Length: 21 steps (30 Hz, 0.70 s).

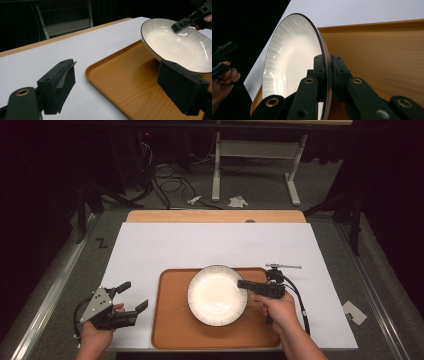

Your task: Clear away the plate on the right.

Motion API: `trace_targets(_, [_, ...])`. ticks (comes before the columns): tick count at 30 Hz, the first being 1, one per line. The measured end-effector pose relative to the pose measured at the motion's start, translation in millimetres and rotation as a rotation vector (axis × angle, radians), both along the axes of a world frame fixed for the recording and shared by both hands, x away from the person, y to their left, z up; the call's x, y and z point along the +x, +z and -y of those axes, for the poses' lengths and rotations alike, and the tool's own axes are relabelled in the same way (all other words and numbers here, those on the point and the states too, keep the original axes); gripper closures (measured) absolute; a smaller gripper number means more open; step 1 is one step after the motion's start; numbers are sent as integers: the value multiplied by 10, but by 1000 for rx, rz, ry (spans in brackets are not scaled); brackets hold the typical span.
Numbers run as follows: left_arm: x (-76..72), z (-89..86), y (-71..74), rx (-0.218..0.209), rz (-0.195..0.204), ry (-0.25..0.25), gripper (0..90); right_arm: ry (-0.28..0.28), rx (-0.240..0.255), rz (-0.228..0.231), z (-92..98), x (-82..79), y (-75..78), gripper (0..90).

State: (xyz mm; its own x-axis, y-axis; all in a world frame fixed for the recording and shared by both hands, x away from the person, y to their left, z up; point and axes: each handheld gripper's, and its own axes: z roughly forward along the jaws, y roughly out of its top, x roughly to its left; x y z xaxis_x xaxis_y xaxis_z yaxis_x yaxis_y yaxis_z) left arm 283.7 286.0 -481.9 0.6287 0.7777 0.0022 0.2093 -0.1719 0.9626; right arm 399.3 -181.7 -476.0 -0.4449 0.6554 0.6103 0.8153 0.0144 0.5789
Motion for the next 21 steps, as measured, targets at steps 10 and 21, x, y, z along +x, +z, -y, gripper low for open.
trace_targets(10, [-8, -10, 7, -3, 0, 2, 153, 31, -46, -13, -58, -26, -56, 844])
trace_targets(21, [-4, -7, 3, -2, -1, 0, 153, 41, -72, -29, -82, -28, -97, 844])
